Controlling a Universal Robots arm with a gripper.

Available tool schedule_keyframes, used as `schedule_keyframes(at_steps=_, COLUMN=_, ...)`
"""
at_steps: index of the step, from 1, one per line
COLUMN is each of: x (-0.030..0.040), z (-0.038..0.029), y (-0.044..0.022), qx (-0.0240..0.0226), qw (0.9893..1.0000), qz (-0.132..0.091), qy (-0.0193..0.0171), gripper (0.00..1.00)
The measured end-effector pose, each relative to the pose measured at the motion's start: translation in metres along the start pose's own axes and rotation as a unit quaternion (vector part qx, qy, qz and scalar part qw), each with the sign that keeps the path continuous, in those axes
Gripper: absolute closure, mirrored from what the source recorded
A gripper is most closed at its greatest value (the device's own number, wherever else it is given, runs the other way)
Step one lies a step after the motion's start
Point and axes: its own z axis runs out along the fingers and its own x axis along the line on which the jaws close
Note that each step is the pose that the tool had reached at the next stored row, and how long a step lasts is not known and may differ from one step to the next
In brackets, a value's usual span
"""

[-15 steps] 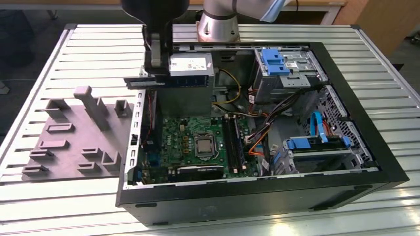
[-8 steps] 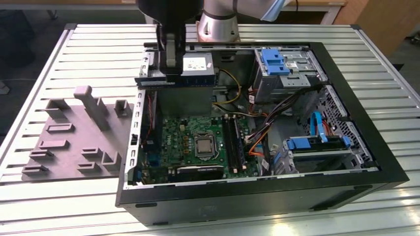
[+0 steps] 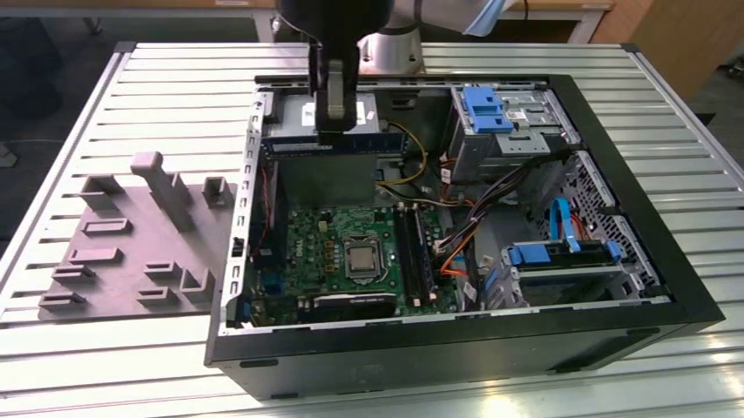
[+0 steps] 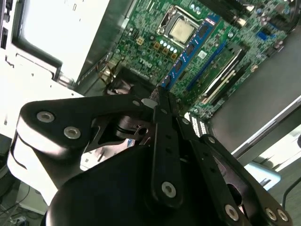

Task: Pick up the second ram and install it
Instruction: 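Pick up the second ram and move it above second insertion slot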

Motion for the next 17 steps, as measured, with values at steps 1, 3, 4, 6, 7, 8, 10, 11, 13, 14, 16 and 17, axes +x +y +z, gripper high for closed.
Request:
schedule_keyframes(at_steps=1, x=0.0000, z=0.0004, y=-0.0017, qx=0.0000, qw=1.0000, qz=0.000, qy=0.0000, gripper=0.88)
schedule_keyframes(at_steps=3, x=0.0001, z=0.0011, y=-0.0055, qx=0.0000, qw=1.0000, qz=0.000, qy=0.0000, gripper=0.88)
schedule_keyframes(at_steps=4, x=0.0001, z=0.0015, y=-0.0077, qx=0.0000, qw=1.0000, qz=0.000, qy=0.0000, gripper=0.88)
schedule_keyframes(at_steps=6, x=0.0002, z=0.0023, y=-0.0120, qx=0.0000, qw=1.0000, qz=0.000, qy=0.0000, gripper=0.88)
schedule_keyframes(at_steps=7, x=0.0003, z=0.0030, y=-0.0138, qx=0.0000, qw=1.0000, qz=0.000, qy=-0.0001, gripper=0.88)
schedule_keyframes(at_steps=8, x=0.0003, z=0.0038, y=-0.0156, qx=0.0000, qw=1.0000, qz=0.000, qy=-0.0001, gripper=0.88)
schedule_keyframes(at_steps=10, x=0.0004, z=0.0055, y=-0.0186, qx=0.0001, qw=1.0000, qz=0.001, qy=-0.0001, gripper=0.88)
schedule_keyframes(at_steps=11, x=0.0005, z=0.0065, y=-0.0197, qx=0.0000, qw=1.0000, qz=0.001, qy=0.0000, gripper=0.88)
schedule_keyframes(at_steps=13, x=0.0007, z=0.0088, y=-0.0219, qx=0.0000, qw=1.0000, qz=0.001, qy=0.0000, gripper=0.88)
schedule_keyframes(at_steps=14, x=0.0008, z=0.0100, y=-0.0230, qx=0.0001, qw=1.0000, qz=0.001, qy=0.0000, gripper=0.88)
schedule_keyframes(at_steps=16, x=0.0010, z=0.0124, y=-0.0250, qx=0.0001, qw=1.0000, qz=0.002, qy=-0.0001, gripper=0.88)
schedule_keyframes(at_steps=17, x=0.0010, z=0.0133, y=-0.0261, qx=0.0001, qw=1.0000, qz=0.002, qy=-0.0001, gripper=0.88)
